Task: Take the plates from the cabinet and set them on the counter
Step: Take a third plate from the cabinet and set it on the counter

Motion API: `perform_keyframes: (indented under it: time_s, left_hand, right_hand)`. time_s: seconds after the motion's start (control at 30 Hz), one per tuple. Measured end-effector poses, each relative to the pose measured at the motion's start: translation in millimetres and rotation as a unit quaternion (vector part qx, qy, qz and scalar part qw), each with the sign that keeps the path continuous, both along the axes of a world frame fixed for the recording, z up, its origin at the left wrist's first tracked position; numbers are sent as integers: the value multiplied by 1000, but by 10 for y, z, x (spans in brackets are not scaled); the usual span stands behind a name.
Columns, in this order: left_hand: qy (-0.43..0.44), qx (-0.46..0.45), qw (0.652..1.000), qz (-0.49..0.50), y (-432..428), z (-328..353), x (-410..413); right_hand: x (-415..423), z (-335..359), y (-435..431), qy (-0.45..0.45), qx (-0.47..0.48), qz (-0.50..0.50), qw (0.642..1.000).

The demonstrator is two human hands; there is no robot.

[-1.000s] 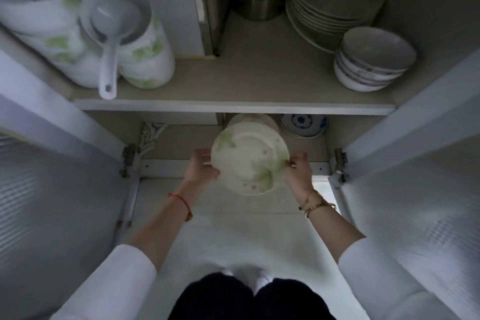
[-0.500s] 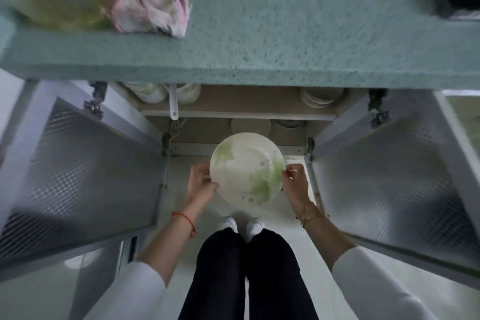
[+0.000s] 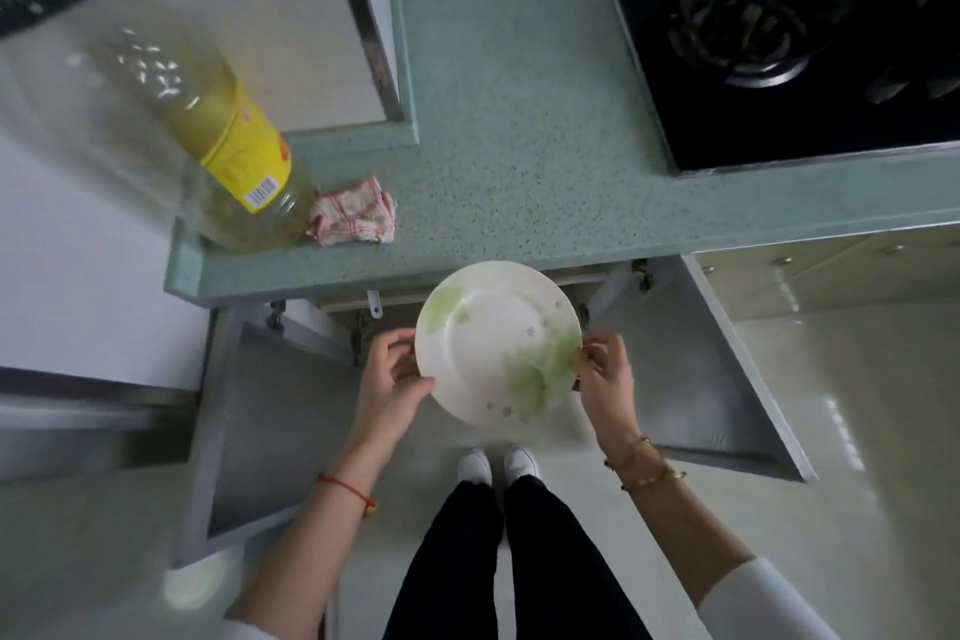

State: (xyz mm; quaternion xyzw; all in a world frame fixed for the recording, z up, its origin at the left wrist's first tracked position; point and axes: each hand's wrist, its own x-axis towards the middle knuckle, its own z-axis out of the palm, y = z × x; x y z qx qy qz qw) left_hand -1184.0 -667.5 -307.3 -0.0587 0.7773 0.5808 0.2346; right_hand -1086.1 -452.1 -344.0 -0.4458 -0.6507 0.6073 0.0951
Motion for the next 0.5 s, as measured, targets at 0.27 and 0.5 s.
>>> perform_keyframes:
  time_s: [0.27,0.5]
  left_hand:
    - [14,57,996,-62,173,928,-59]
    - [18,98,977,-190,584,1344,-33]
  right_hand:
    - [207,979,53,94,-33,-90,991]
    - [723,1448,207,140,-10,-198,970]
